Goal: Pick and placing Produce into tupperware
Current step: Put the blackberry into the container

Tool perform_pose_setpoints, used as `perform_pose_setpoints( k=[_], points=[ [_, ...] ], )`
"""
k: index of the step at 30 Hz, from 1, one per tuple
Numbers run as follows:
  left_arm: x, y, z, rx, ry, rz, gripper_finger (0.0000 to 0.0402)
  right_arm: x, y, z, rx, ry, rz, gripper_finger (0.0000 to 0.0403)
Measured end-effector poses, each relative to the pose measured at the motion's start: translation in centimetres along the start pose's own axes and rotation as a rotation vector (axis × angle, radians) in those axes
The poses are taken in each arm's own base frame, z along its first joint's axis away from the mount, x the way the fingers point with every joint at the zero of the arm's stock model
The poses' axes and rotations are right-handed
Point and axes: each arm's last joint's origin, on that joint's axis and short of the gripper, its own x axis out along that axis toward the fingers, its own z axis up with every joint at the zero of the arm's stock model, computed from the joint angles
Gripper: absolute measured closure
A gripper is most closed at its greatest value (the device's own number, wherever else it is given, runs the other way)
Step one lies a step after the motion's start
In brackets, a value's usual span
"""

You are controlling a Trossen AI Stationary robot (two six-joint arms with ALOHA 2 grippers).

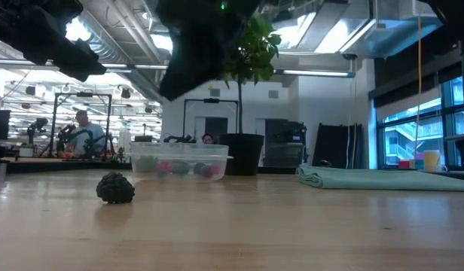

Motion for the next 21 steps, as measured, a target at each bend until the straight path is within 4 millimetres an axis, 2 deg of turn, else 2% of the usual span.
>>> perform_pose_setpoints(
  k=[6,11,15,21],
  points=[
    [0.0,0.0,0.0,0.000,0.002,0.001,0.0237,0.3,5.3,-0.9,-0.148,-0.065,0.075,0.0260],
    [0.0,0.0,0.0,0.000,0.002,0.000,0.0237,1.4,8.4,-2.2,-0.204,-0.172,0.125,0.0260],
    [0.0,0.0,0.0,0.000,0.002,0.000,0.0237,2.5,9.6,-3.8,-0.239,-0.242,0.148,0.0260],
    [0.0,0.0,0.0,0.000,0.002,0.001,0.0237,4.2,9.6,-6.0,-0.223,-0.315,0.157,0.0260]
  ],
)
